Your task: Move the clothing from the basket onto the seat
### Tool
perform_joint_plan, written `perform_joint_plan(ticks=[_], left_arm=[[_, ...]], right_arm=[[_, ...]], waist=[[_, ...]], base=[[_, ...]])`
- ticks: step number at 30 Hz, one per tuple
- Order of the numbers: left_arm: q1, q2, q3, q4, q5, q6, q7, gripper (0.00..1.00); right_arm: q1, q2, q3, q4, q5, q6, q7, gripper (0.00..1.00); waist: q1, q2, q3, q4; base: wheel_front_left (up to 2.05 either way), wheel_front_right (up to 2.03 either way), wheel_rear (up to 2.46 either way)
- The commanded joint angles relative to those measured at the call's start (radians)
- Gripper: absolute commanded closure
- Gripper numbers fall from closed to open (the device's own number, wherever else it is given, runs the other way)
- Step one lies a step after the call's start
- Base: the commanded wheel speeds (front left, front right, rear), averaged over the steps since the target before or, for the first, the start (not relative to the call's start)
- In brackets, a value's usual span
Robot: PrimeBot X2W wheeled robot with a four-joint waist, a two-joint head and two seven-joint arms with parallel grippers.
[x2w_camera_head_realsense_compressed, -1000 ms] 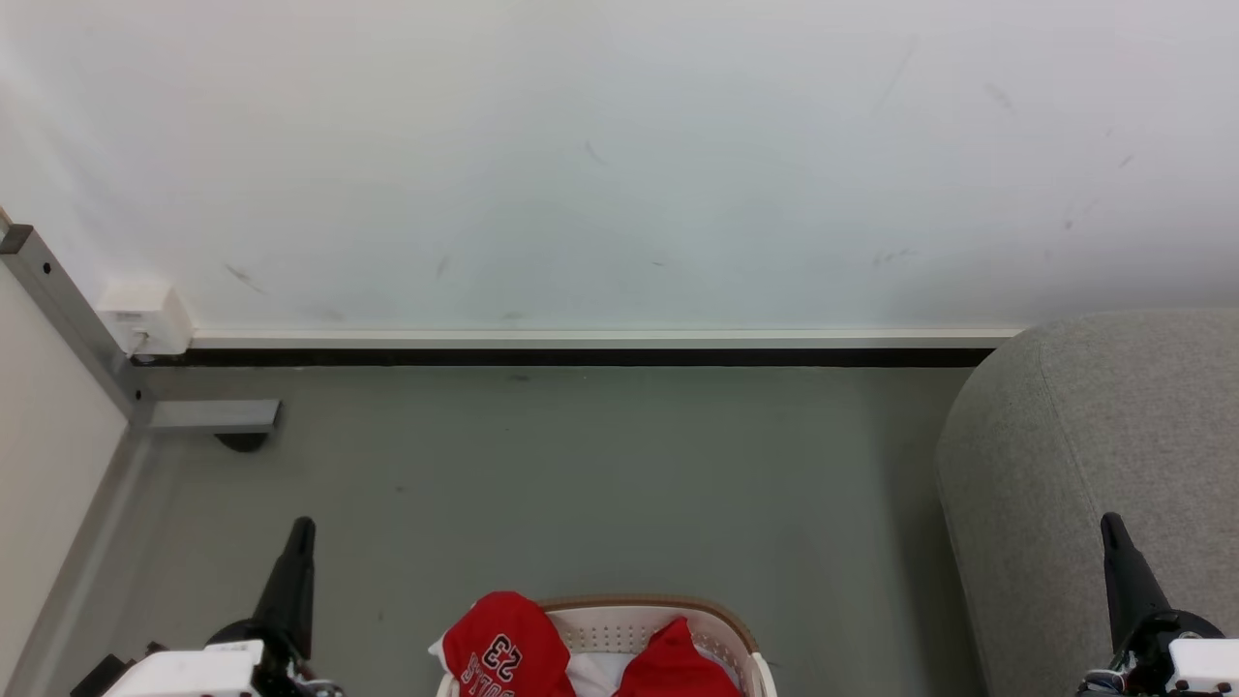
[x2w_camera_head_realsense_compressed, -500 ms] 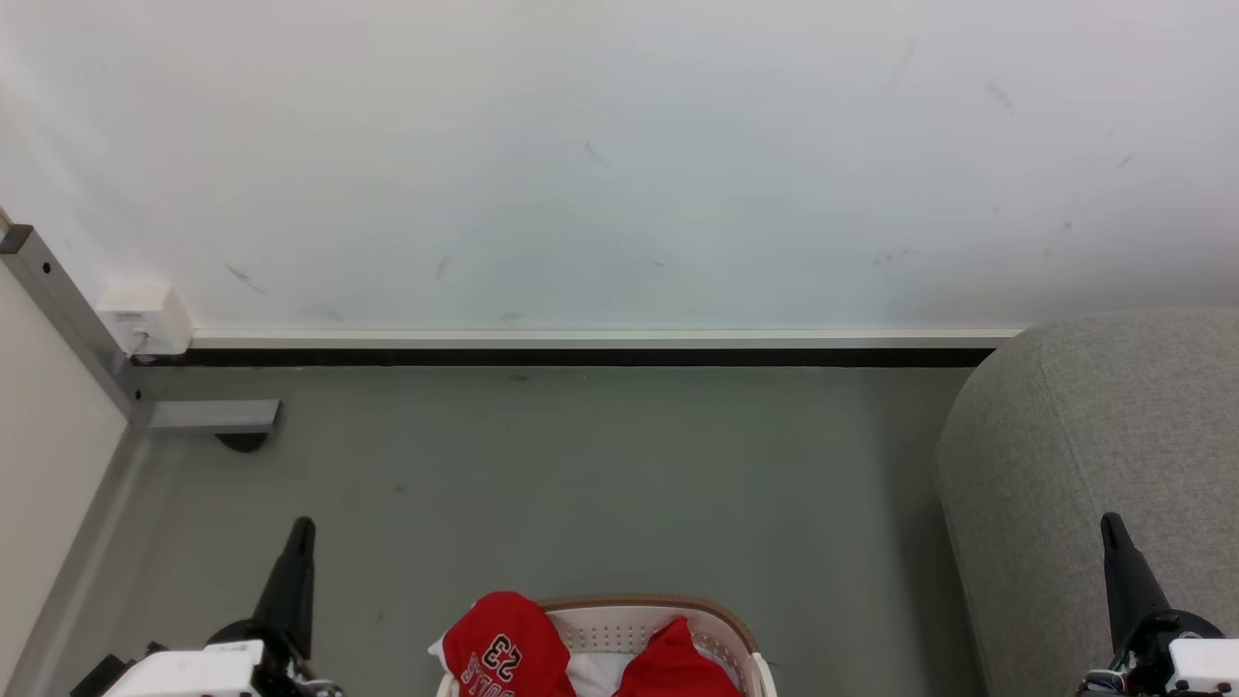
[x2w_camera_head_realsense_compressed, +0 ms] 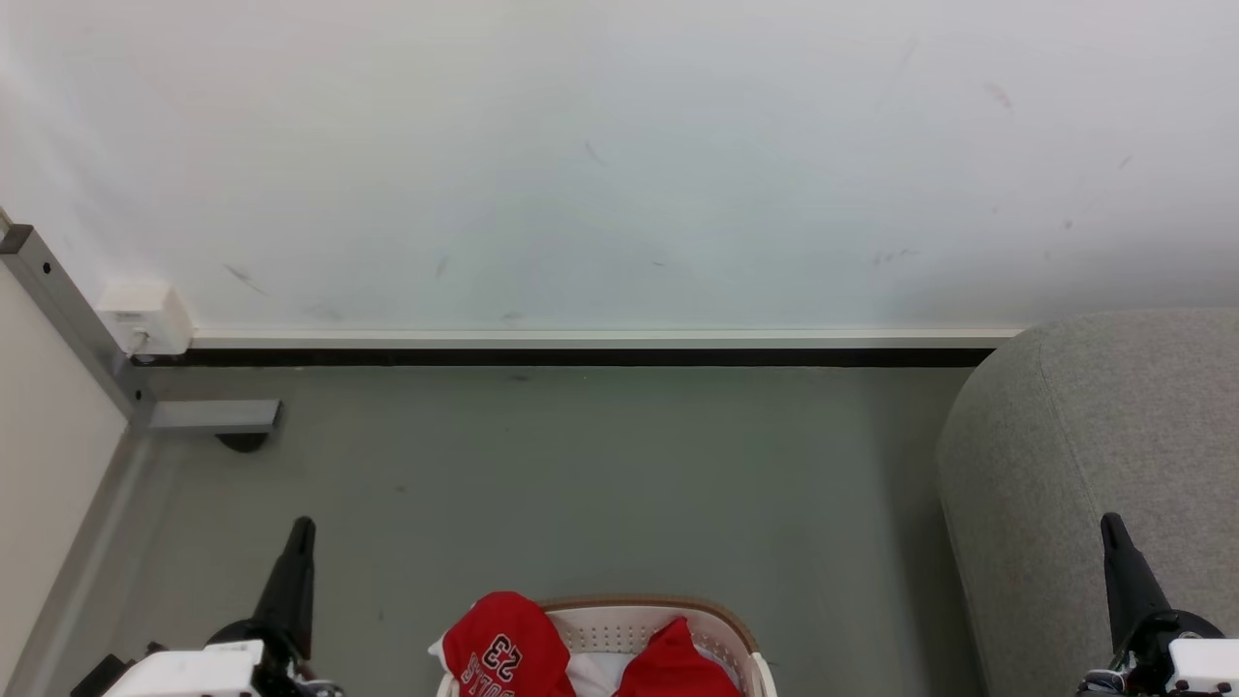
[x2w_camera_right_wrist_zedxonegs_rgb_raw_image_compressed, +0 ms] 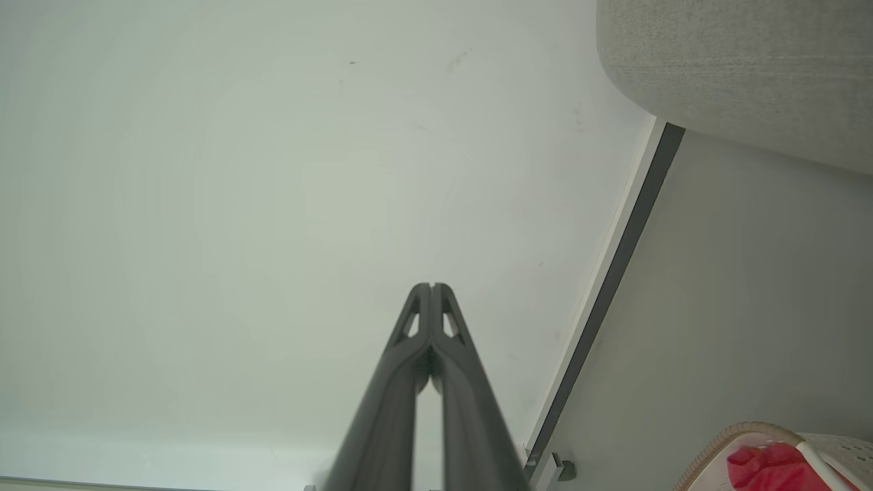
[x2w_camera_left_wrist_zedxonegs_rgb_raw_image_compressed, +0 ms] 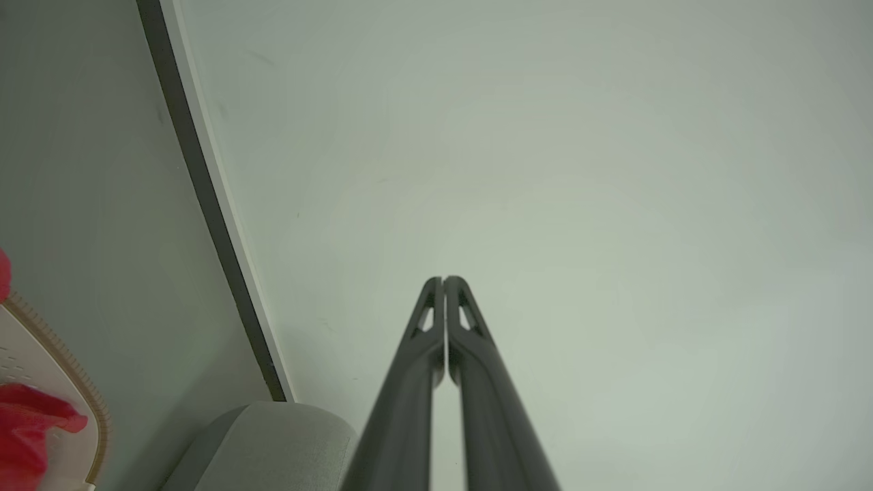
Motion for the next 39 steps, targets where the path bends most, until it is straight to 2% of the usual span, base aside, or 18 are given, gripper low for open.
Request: perform_joint_plan(ticks=[1,14,15,26,39], left_arm=[[-0.009,0.003,0.001,-0.001,-0.015,-0.001,0.002,1.0],[-0.009,0.003,0.001,-0.001,-0.015,-0.001,0.002,1.0],[0.0,0.0,0.0,0.001,0.0,0.0,0.0,0.0],[0.017,-0.004,-0.008,-0.01,0.029,0.001,-0.044,0.0],[0.013,-0.003,-0.012,-0.077,0.239,0.001,-0.099,0.0]], right_arm=[[-0.014,-0.001,-0.003,0.002,-0.008,-0.003,0.001,1.0],[-0.014,-0.001,-0.003,0.002,-0.008,-0.003,0.001,1.0],[0.0,0.0,0.0,0.001,0.0,0.0,0.0,0.0],[0.014,0.003,0.041,-0.022,-0.029,0.0,-0.044,0.0],[0.007,0.0,0.076,-0.089,-0.208,0.0,-0.099,0.0]], waist=[[0.0,0.0,0.0,0.0],[0.0,0.0,0.0,0.0],[0.0,0.0,0.0,0.0],[0.0,0.0,0.001,0.001],[0.0,0.0,0.008,-0.002]], base=[[0.0,0.0,0.0],[0.0,0.0,0.0],[0.0,0.0,0.0],[0.0,0.0,0.0],[0.0,0.0,0.0]])
